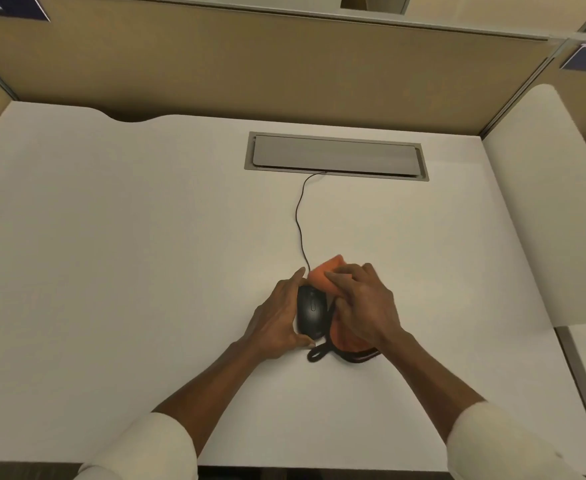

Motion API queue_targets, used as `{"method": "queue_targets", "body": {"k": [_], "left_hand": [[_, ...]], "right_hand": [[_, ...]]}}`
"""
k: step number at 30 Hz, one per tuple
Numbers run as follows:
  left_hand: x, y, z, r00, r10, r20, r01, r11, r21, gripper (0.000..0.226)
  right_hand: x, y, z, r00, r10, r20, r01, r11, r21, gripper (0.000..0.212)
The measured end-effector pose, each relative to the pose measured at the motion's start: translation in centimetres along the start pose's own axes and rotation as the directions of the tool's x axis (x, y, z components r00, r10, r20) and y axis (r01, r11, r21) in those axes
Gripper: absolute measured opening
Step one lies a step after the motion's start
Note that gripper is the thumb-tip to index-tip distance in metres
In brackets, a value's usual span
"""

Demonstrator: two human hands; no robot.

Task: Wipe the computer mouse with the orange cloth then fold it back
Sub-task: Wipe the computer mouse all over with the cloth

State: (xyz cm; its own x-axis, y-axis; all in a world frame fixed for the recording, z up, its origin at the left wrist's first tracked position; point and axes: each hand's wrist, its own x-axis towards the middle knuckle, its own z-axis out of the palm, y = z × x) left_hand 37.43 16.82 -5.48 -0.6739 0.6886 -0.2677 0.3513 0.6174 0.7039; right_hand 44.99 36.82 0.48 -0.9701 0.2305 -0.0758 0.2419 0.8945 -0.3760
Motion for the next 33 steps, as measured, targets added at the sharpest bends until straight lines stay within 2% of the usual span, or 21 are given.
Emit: {"method": "queue_targets", "body": {"k": [3,6,10,14,19,22,27,30,33], "left_hand": [[0.1,0.0,0.1,1.000,-0.002,0.001,0.002,1.000,0.010,0.142],[0.2,-0.1,0.1,1.000,0.009,-0.001,-0.009,1.000,0.008,0.143],[0.2,-0.2,0.0,1.000,0.014,0.001,-0.014,1.000,-0.010,0.145],[0.2,-0.3,0.2,1.000,0.008,0.003,-0.008,1.000,-0.019,0.143],[0.1,-0.4,0.3,1.000,0.019,-0.017,-0.019,0.999,-0.029,0.139],[0.0,-0.3,0.2,0.999,0.025,-0.026,-0.026,1.000,-0.013,0.136],[0.0,-0.1,0.0,0.999,0.033,-0.023,-0.033,0.999,0.005,0.140],[0.0,0.0,-0.1,0.999,0.027,-0.019,-0.027,1.000,0.017,0.140],[-0.1,0.1,-0.1,0.999,0.028,-0.020,-0.028,0.999,0.026,0.143]], "right_hand": [[-0.8,-0.5,0.8,0.998,-0.064,0.026,0.064,0.998,-0.009,0.055],[-2.9,-1.1,2.2,1.000,0.007,0.005,-0.007,1.000,0.004,0.067],[-6.5,-2.2,3.3,0.989,0.148,0.012,-0.148,0.988,0.047,0.069],[-9.5,-3.3,3.5,0.983,0.171,0.063,-0.175,0.983,0.063,0.068],[-11.1,-3.8,3.3,0.985,0.148,0.089,-0.154,0.986,0.061,0.070],[-11.8,-3.8,3.3,0.997,0.065,0.051,-0.066,0.997,0.032,0.070],[-12.2,-3.3,2.6,0.995,0.037,0.094,-0.038,0.999,0.006,0.063],[-12.5,-2.3,1.6,0.985,0.083,0.154,-0.115,0.970,0.213,0.067],[-12.6,-1.3,-0.4,0.979,0.140,0.148,-0.193,0.866,0.461,0.061]]}}
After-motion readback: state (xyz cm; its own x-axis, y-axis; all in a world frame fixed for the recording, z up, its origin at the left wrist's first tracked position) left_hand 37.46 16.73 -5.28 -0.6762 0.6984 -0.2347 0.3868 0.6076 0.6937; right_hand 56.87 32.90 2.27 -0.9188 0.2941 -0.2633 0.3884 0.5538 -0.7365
